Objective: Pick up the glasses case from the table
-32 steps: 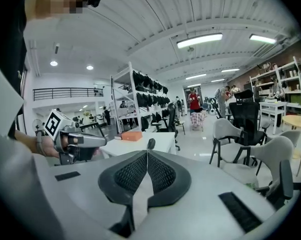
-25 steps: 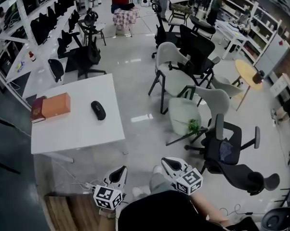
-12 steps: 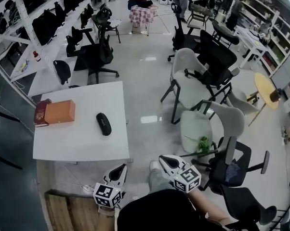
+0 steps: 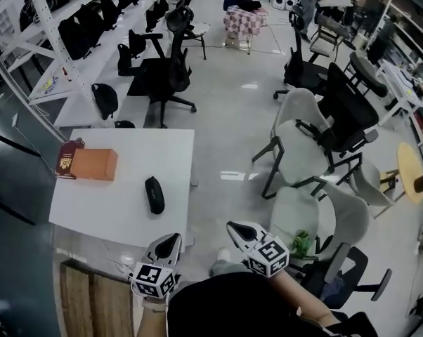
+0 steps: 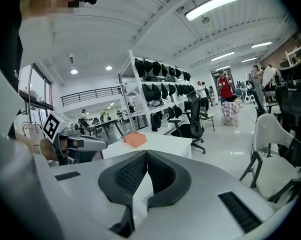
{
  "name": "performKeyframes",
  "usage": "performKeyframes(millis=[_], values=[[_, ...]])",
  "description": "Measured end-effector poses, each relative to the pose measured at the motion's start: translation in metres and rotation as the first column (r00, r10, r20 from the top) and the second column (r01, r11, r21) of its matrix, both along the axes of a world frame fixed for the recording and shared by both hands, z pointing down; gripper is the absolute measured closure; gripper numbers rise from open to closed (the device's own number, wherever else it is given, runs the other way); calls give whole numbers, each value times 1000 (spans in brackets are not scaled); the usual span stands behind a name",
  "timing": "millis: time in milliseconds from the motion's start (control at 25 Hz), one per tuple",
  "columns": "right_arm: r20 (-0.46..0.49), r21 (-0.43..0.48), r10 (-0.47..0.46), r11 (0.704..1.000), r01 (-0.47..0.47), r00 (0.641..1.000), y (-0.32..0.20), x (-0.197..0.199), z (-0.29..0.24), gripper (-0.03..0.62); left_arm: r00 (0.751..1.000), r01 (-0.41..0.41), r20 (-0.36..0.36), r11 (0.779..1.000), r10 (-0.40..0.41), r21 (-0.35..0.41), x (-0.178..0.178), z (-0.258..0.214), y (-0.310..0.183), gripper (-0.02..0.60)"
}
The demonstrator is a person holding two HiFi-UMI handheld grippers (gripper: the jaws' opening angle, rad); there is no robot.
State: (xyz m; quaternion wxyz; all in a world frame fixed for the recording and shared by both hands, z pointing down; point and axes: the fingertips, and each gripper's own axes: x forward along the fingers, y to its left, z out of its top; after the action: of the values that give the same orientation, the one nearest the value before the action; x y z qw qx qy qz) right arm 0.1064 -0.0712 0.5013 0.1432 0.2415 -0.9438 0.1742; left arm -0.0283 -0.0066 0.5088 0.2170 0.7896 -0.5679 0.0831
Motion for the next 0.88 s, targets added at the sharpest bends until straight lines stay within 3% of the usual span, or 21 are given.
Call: performKeyframes(millis=[400, 880], values=[[2, -46, -87, 995, 87, 996, -57, -16, 5, 565, 986, 161, 41, 986, -160, -41, -15, 8, -45, 561], [-48, -87, -77, 994, 72, 996, -73, -44, 19, 565, 979, 203, 53, 966, -197, -158, -59, 47, -69, 560]])
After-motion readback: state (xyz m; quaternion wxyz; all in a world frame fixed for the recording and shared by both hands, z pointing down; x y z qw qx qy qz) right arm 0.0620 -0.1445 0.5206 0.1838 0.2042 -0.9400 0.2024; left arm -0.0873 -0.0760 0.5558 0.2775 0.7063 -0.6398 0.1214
